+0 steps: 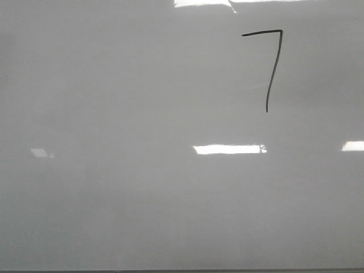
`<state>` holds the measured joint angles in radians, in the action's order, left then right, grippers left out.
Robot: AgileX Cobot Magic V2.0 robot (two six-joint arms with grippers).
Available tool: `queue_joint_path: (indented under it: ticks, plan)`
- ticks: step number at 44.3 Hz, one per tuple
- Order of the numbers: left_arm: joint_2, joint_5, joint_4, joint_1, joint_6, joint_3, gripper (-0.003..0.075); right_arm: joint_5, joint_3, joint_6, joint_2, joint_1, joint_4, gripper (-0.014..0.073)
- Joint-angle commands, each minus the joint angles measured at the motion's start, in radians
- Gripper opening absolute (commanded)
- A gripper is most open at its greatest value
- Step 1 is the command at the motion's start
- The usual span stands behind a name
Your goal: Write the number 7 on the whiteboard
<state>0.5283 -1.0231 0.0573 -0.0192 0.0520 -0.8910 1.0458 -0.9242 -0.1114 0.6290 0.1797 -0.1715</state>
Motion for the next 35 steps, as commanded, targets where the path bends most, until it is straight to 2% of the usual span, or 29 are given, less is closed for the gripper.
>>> queue_joint_path:
  ticks: [1, 11, 19, 25, 35]
  plan:
    - [0.006, 0.076, -0.004, 0.000, 0.000, -0.033, -0.0020, -0.063, -0.022, 0.000, 0.000, -0.005, 0.002, -0.0068]
    - [0.006, 0.077, -0.004, 0.000, 0.000, -0.033, -0.0020, -0.063, -0.022, 0.000, 0.000, -0.005, 0.002, -0.0068]
    - [-0.077, 0.128, 0.030, 0.004, 0.000, 0.024, -0.0020, -0.063, -0.022, 0.000, 0.000, -0.005, 0.002, -0.0068]
    - [-0.198, 0.317, 0.027, 0.004, 0.000, 0.165, -0.0020, -0.063, -0.022, 0.000, 0.000, -0.005, 0.002, -0.0068]
    - [-0.425, 0.641, 0.012, 0.004, 0.000, 0.497, -0.0020, -0.063, -0.022, 0.000, 0.000, -0.005, 0.002, -0.0068]
